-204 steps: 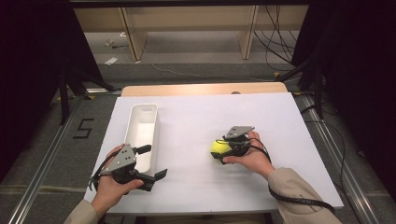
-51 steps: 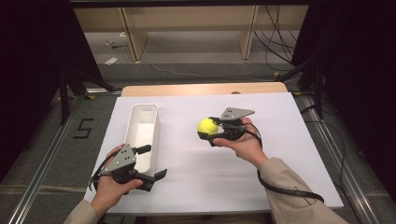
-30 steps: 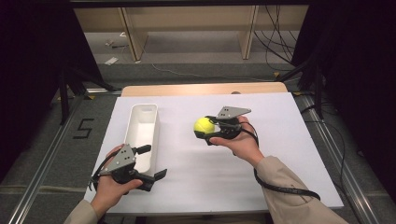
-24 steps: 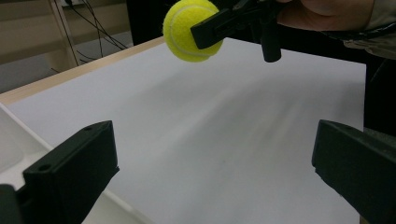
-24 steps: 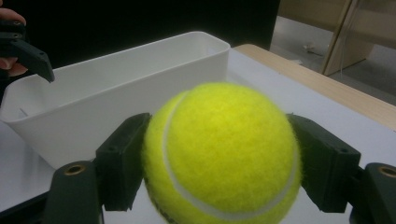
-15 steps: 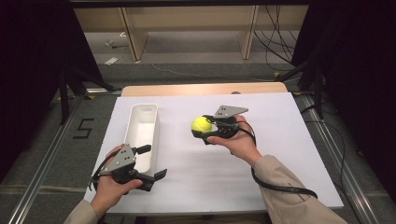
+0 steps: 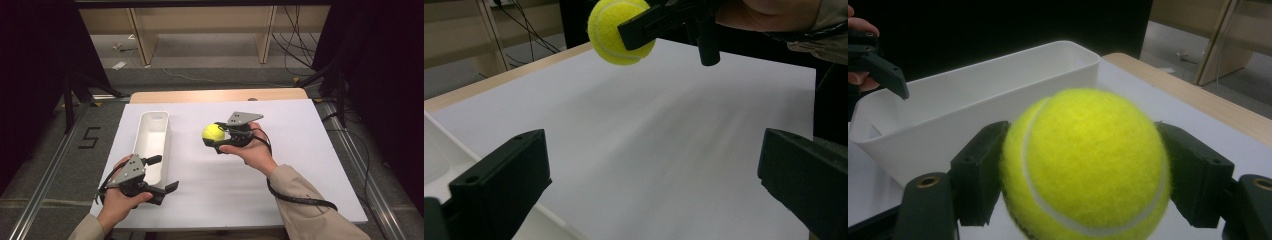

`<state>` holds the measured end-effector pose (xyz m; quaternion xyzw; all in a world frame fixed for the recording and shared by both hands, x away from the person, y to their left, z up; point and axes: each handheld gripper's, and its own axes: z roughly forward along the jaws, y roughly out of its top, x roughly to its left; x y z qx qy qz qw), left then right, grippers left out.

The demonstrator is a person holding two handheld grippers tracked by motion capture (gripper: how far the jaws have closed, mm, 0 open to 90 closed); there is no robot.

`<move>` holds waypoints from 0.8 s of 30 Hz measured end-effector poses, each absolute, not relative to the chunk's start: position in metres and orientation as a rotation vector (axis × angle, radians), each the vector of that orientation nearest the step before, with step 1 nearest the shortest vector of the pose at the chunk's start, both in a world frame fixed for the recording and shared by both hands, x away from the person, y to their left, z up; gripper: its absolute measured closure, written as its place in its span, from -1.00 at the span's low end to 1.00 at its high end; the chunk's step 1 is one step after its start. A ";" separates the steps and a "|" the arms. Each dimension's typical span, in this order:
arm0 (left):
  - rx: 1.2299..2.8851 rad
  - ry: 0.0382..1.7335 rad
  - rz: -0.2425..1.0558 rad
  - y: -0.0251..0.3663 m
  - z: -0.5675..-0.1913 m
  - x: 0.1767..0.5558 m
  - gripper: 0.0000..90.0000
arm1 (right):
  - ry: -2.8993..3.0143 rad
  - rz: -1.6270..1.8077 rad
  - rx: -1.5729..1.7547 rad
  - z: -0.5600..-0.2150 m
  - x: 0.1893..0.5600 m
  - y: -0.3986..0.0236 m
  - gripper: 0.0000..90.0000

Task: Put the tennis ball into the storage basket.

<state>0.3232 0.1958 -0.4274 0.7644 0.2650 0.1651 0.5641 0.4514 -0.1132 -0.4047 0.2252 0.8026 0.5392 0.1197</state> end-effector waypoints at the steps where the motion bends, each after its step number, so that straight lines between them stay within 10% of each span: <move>1: 1.798 0.624 0.387 0.196 -0.427 0.323 -1.00 | 2.346 1.575 0.656 -0.404 0.452 -0.113 -0.41; 24: 1.798 0.622 0.388 0.196 -0.427 0.323 -1.00 | 2.342 1.588 0.636 -0.400 0.456 -0.101 -0.41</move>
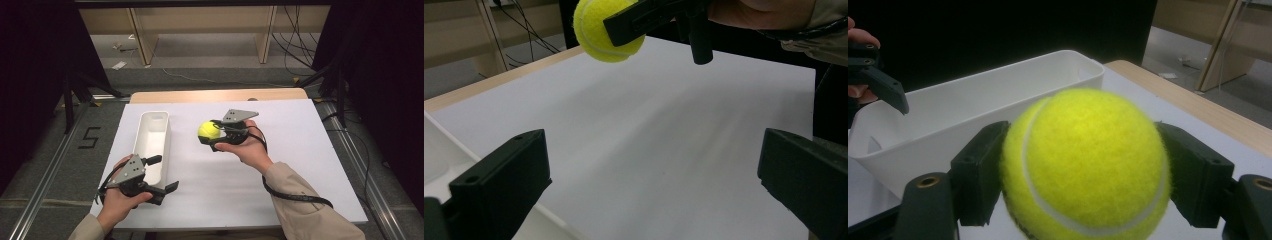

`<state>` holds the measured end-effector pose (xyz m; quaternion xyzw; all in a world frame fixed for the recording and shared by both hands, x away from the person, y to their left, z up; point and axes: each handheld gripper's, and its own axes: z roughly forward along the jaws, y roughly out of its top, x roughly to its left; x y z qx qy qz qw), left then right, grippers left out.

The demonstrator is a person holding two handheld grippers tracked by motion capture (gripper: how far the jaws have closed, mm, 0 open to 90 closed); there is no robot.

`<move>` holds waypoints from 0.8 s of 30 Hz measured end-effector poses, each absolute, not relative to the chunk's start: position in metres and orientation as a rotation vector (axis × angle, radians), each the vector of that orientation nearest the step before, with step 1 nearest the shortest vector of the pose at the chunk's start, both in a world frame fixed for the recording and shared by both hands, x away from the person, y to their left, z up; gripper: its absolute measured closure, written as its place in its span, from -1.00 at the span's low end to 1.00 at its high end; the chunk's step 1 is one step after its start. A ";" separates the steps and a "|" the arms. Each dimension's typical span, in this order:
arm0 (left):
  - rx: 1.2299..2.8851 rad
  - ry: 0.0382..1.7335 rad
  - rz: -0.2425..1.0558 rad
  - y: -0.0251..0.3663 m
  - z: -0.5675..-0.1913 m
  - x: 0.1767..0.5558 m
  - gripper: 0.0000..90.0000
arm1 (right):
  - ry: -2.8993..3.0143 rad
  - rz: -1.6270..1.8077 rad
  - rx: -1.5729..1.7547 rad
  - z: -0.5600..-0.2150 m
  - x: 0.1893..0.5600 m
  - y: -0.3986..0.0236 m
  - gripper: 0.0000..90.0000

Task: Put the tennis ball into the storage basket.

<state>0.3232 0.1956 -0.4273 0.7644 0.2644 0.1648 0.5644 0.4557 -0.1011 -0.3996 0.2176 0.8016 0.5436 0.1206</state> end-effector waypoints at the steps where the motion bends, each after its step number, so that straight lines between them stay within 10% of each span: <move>1: 1.799 0.621 0.388 0.196 -0.427 0.323 -1.00 | 2.342 1.591 0.632 -0.399 0.456 -0.101 -0.41; 24: 1.800 0.620 0.390 0.196 -0.427 0.323 -1.00 | 2.335 1.615 0.604 -0.395 0.459 -0.087 -0.41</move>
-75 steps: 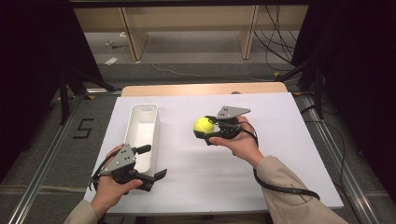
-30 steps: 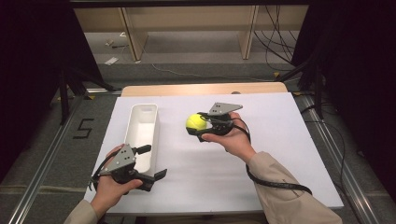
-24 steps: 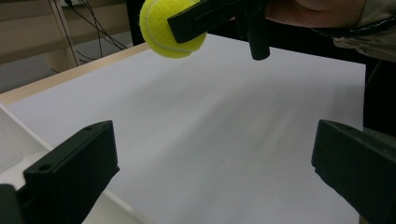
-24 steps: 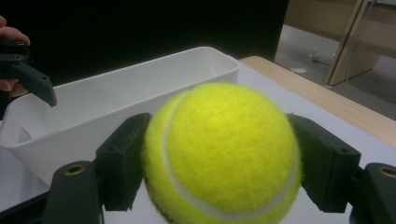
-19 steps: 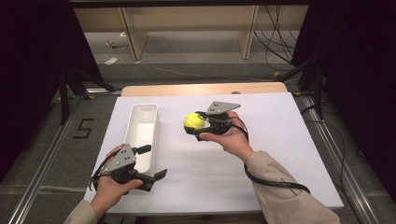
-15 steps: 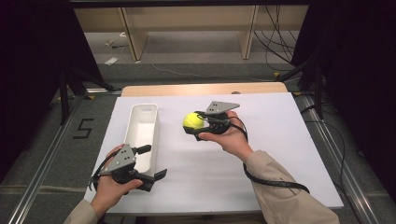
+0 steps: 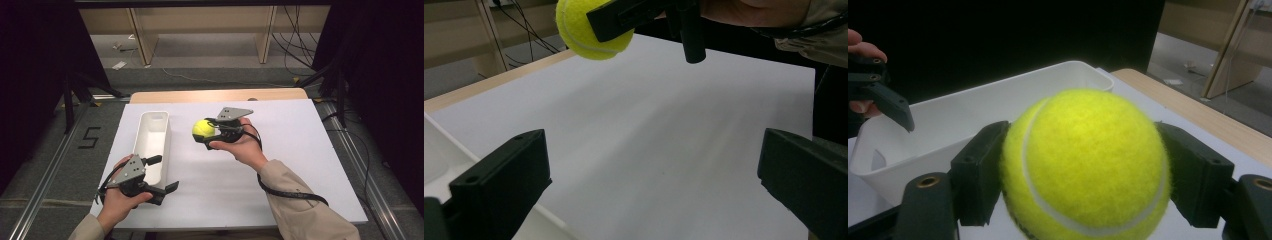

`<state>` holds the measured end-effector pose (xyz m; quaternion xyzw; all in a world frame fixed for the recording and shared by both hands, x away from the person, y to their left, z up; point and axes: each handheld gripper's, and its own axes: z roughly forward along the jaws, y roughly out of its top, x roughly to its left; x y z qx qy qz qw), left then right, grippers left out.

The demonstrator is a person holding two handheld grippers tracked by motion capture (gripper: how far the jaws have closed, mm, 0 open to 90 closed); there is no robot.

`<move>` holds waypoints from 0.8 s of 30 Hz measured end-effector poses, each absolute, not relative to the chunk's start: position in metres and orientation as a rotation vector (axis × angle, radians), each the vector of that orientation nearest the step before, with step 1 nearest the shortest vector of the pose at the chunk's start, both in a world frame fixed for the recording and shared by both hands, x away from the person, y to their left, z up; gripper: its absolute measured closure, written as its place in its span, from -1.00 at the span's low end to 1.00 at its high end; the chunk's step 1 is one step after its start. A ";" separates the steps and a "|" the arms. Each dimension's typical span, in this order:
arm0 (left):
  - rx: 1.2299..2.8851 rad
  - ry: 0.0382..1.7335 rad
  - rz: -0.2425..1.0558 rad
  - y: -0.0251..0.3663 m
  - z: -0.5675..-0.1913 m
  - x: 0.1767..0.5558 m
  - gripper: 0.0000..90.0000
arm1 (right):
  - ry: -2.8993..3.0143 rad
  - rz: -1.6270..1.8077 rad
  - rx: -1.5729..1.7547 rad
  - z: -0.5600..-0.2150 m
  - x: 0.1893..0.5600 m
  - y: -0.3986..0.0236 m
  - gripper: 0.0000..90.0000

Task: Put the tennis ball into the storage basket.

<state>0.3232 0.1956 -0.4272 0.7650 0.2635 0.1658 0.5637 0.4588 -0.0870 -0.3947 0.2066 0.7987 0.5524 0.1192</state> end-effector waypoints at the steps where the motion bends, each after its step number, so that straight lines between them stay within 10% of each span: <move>1: 1.800 0.620 0.390 0.196 -0.427 0.323 -1.00 | 2.334 1.617 0.605 -0.394 0.459 -0.086 -0.41; 24: 1.799 0.619 0.389 0.196 -0.427 0.323 -1.00 | 2.335 1.633 0.584 -0.392 0.461 -0.077 -0.41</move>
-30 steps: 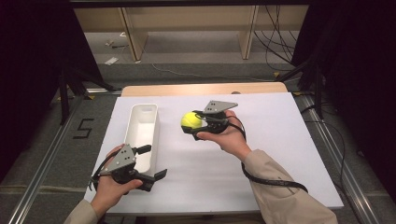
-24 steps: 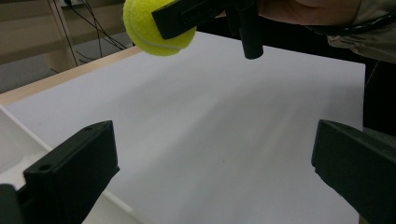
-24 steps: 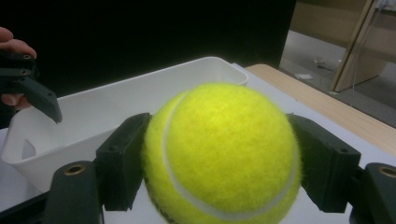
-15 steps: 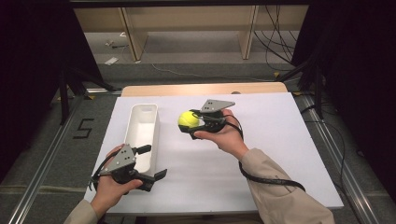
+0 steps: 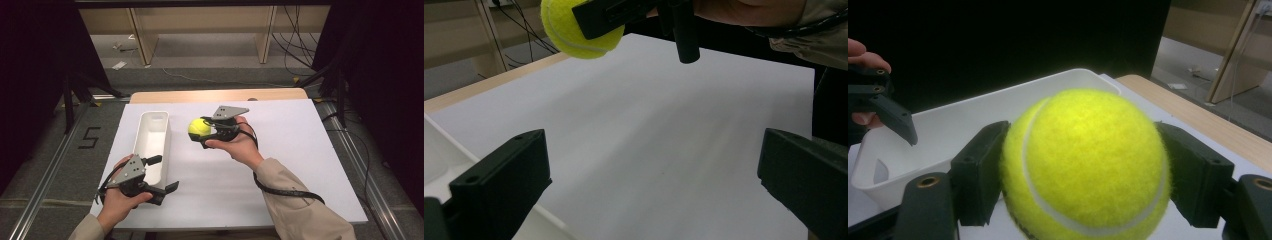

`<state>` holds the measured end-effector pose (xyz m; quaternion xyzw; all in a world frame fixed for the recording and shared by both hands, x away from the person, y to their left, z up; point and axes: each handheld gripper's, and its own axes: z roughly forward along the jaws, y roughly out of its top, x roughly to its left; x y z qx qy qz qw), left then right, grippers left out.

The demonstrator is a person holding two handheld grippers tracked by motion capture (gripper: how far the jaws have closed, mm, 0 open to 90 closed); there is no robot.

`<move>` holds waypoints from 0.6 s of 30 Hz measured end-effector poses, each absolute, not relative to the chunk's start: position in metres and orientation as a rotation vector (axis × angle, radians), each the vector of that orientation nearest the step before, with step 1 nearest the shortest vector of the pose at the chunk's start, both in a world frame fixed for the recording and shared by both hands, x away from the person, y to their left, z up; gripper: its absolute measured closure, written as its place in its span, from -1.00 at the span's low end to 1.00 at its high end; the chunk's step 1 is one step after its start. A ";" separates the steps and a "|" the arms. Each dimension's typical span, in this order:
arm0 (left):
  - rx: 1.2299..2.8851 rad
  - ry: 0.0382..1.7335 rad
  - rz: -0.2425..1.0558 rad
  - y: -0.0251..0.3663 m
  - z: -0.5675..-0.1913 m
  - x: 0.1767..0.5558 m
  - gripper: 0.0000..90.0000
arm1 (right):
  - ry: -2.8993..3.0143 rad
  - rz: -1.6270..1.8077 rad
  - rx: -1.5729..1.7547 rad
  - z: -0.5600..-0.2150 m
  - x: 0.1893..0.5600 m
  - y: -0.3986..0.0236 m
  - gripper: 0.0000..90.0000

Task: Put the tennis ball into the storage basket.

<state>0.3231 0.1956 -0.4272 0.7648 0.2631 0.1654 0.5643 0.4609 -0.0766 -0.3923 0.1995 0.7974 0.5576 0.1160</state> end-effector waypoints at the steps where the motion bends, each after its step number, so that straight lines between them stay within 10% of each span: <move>1: 1.799 0.620 0.389 0.196 -0.427 0.323 -1.00 | 2.335 1.634 0.586 -0.392 0.461 -0.076 -0.41; 18: 1.799 0.626 0.374 0.195 -0.427 0.322 -1.00 | 2.339 1.643 0.579 -0.391 0.462 -0.068 -0.41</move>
